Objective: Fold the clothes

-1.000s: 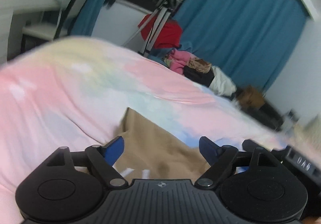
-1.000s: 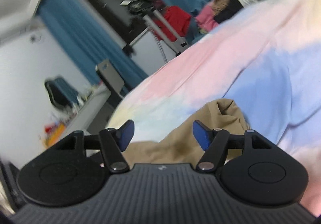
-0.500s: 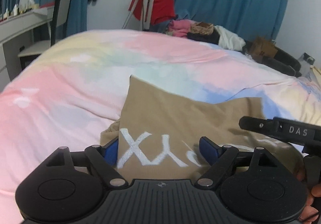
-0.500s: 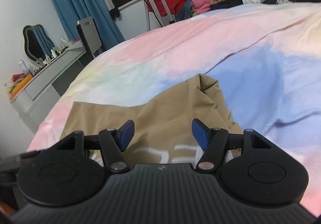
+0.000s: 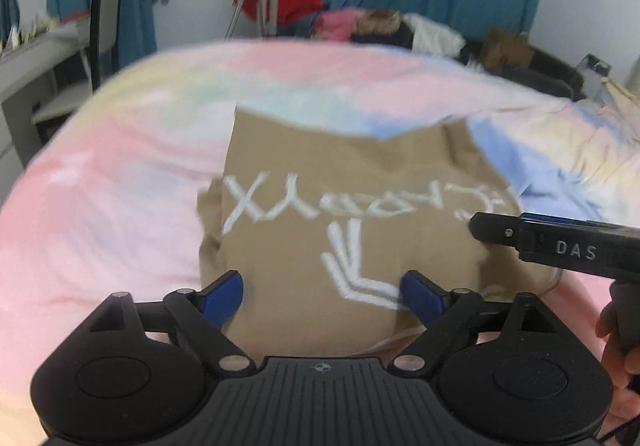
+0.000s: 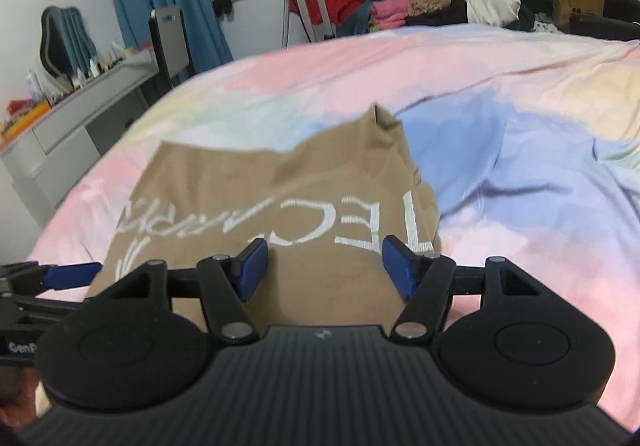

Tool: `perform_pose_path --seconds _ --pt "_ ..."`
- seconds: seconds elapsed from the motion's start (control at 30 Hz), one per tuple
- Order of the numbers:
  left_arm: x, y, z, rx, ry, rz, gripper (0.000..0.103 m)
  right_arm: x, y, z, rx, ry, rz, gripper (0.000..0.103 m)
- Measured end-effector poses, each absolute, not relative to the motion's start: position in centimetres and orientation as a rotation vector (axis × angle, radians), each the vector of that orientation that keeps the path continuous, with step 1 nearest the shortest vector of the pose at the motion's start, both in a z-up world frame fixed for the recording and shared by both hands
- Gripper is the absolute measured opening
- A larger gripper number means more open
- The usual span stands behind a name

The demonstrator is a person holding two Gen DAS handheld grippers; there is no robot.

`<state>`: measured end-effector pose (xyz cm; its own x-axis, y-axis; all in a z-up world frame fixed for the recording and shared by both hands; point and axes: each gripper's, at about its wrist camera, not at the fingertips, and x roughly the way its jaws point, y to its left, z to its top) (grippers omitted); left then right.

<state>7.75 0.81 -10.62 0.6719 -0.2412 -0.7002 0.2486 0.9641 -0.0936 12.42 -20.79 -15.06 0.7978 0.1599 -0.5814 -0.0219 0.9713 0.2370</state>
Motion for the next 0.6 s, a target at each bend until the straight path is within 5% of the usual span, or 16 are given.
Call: perform_pose_path --seconds 0.4,0.6 --pt "7.2 5.3 -8.5 -0.494 1.029 -0.313 0.09 11.8 -20.6 -15.8 0.228 0.628 0.081 0.066" --pt "8.1 6.7 -12.7 -0.729 1.123 -0.295 0.092 11.9 -20.6 -15.7 0.237 0.626 0.073 0.066"
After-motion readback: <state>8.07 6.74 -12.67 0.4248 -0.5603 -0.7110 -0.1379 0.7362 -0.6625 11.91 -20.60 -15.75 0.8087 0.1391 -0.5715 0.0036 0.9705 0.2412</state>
